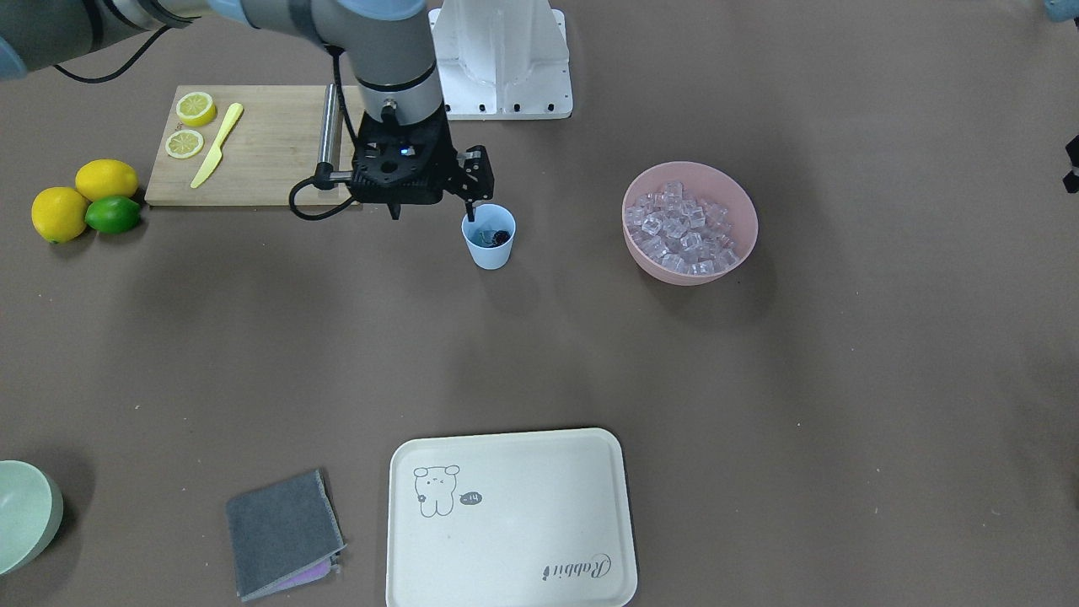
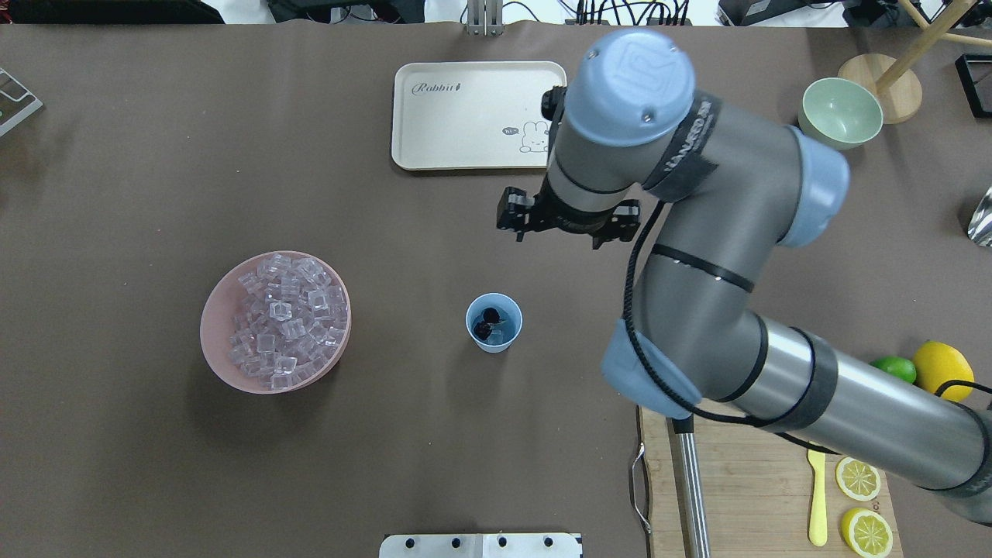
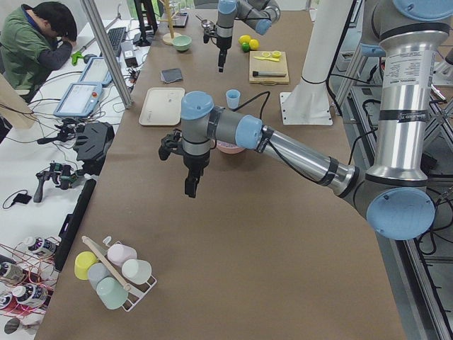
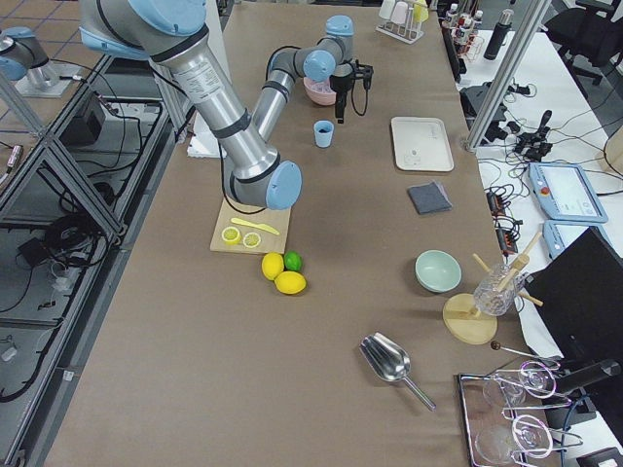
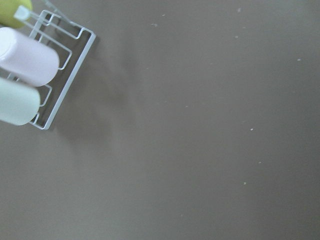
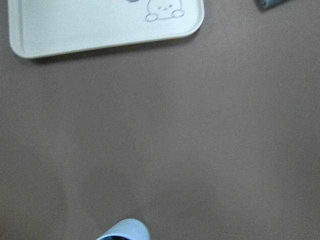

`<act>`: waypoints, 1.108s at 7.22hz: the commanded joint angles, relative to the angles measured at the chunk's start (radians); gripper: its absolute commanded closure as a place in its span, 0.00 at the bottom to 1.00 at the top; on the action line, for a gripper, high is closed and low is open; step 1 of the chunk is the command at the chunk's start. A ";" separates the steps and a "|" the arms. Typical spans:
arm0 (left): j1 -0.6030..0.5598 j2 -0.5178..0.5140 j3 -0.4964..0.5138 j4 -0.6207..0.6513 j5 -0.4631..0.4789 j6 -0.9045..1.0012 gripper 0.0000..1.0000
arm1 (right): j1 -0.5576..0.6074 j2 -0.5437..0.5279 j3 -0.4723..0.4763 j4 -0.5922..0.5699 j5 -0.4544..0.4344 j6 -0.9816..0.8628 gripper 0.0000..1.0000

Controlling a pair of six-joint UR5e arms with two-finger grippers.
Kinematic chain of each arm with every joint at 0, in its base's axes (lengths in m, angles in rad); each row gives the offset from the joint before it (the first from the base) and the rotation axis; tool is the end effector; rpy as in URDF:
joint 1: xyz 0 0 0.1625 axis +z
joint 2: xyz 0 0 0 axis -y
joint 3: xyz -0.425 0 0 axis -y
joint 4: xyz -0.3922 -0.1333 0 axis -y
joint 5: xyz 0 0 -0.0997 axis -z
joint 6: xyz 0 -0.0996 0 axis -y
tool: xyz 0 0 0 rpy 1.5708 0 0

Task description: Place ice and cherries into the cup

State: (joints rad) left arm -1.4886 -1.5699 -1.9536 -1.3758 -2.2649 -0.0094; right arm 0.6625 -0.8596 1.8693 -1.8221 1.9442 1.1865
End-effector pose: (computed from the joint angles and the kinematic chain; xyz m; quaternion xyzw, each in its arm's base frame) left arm -0.0303 -0.4799 0.4980 0.0722 0.3423 0.0658 0.9345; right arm -0.4310 -0.4592 0.1512 0.0325 -0.4012 0.0585 0.9135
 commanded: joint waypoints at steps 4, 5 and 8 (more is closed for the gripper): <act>-0.122 0.045 0.180 0.009 -0.081 0.285 0.02 | 0.397 -0.342 0.090 0.009 0.207 -0.534 0.00; -0.122 0.045 0.182 0.009 -0.078 0.285 0.02 | 0.473 -0.431 0.090 0.010 0.247 -0.705 0.00; -0.122 0.051 0.179 0.009 -0.078 0.285 0.02 | 0.694 -0.674 0.091 0.012 0.249 -1.135 0.00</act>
State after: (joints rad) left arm -1.6106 -1.5204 -1.7749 -1.3668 -2.3425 0.2757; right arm 1.2637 -1.4384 1.9592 -1.8113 2.1908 0.2103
